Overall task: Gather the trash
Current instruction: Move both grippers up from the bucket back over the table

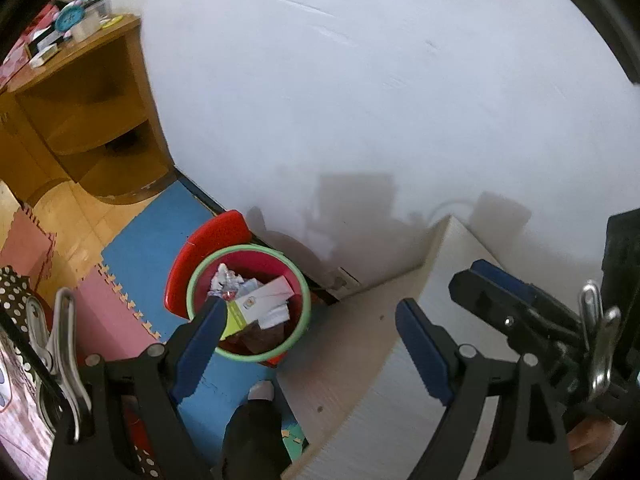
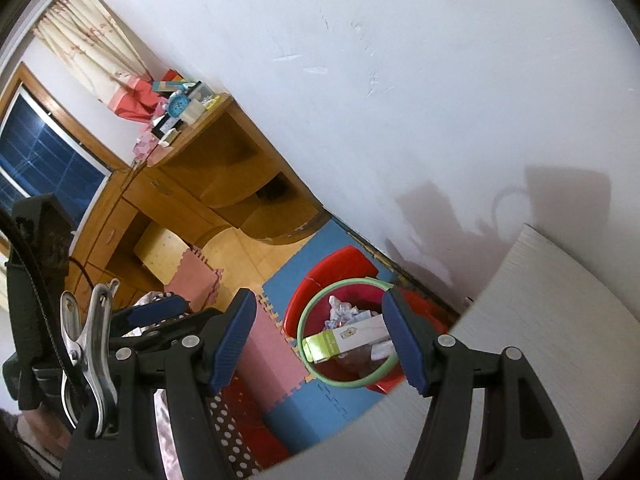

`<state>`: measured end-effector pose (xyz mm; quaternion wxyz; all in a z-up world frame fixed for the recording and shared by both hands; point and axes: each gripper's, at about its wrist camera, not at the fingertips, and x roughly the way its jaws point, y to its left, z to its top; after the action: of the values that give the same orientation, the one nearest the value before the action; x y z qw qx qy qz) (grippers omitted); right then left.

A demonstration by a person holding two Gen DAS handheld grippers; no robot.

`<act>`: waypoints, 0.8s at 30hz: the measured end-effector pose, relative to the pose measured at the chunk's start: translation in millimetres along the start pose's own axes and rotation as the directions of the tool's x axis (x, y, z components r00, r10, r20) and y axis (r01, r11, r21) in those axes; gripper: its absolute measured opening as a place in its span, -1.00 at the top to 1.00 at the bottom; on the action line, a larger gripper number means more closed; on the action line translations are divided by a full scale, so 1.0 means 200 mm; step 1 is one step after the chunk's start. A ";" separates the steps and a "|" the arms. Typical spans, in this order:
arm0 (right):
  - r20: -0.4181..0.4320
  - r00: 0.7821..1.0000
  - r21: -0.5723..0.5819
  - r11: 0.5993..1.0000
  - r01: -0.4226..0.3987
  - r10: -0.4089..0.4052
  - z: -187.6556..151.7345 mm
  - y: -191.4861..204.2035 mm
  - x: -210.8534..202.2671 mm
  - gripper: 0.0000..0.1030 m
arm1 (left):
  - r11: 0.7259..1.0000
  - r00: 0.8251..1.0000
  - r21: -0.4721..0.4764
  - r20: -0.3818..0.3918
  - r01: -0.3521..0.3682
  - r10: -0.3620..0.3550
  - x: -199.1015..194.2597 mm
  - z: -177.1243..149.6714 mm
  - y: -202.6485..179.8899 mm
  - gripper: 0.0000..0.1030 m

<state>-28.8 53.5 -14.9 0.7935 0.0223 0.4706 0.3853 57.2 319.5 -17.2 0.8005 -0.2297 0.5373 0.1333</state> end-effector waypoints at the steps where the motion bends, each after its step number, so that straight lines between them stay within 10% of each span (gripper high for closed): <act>1: 0.000 1.000 -0.005 1.000 -0.004 0.004 -0.02 -0.01 -0.03 -0.30 | 1.000 1.000 0.009 0.002 -0.006 0.006 0.00 -0.02 -0.03 -0.72; 24: 0.071 0.997 0.054 0.998 -0.020 0.016 -0.30 -0.25 -0.52 -0.30 | 0.996 0.996 0.085 0.081 -0.027 0.020 -0.14 -0.30 -0.56 -0.72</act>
<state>-72.6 -66.7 8.0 0.8053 0.0620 0.4524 0.3782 49.3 192.8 14.9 0.8289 -0.1830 0.5127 0.1287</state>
